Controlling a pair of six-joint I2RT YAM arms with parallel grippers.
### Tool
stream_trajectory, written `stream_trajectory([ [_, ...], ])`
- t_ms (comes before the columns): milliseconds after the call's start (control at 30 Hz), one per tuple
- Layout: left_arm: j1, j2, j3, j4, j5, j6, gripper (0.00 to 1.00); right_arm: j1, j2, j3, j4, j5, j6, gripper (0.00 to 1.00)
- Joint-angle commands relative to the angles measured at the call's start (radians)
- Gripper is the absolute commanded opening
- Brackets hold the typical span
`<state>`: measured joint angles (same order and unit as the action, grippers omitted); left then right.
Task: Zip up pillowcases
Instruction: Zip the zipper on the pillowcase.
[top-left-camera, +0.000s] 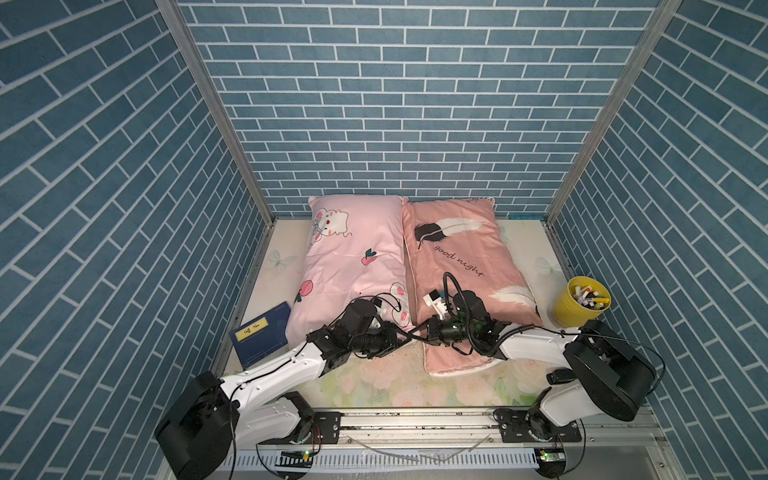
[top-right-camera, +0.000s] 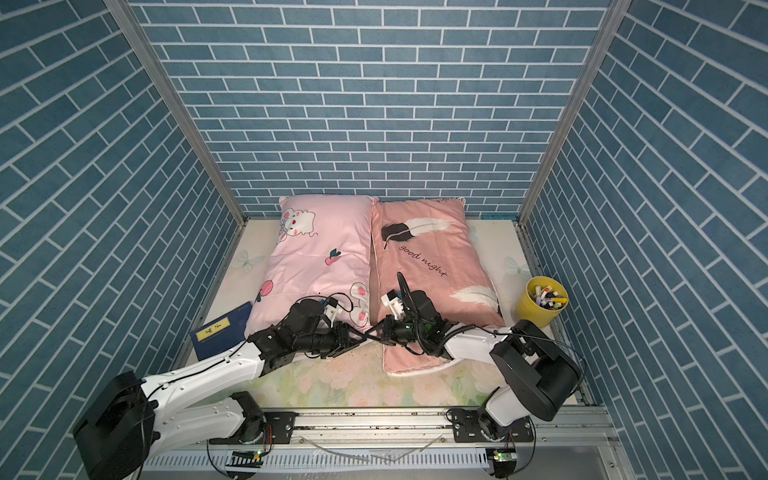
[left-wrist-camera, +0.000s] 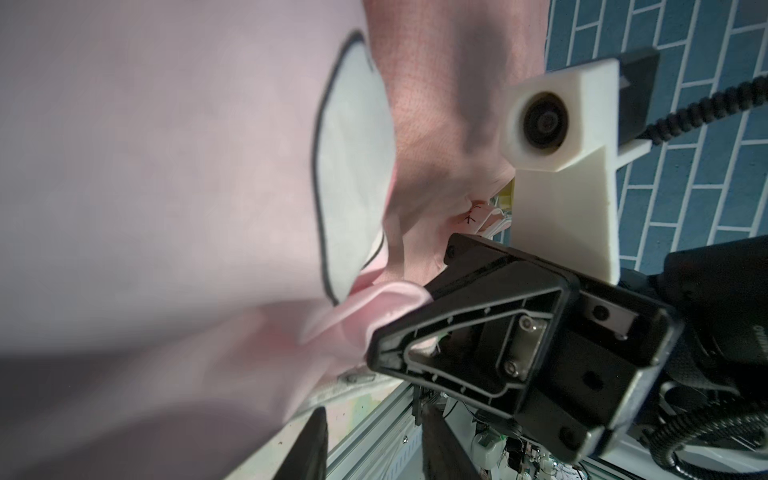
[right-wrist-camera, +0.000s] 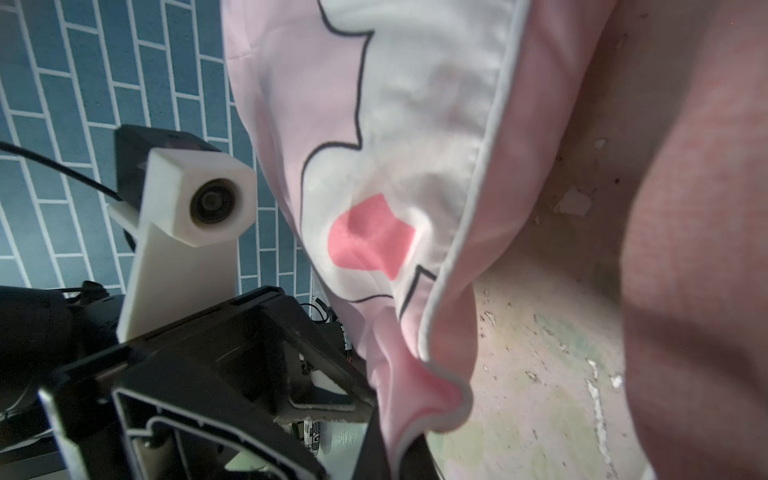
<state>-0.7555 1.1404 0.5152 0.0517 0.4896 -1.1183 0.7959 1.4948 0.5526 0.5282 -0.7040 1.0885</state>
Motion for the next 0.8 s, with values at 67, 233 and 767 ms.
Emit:
stream_trajectory([
  [67, -0.007, 0.036, -0.030, 0.156, -0.017, -0.042, 0.38, 0.005, 0.014, -0.012, 0.150, -0.028, 0.096, 0.00],
  [233, -0.007, 0.051, -0.050, 0.174, -0.032, -0.044, 0.40, 0.004, 0.036, -0.026, 0.225, -0.031, 0.135, 0.00],
  [767, -0.007, 0.082, -0.077, 0.254, -0.032, -0.066, 0.42, 0.008, 0.107, -0.029, 0.356, -0.047, 0.207, 0.00],
])
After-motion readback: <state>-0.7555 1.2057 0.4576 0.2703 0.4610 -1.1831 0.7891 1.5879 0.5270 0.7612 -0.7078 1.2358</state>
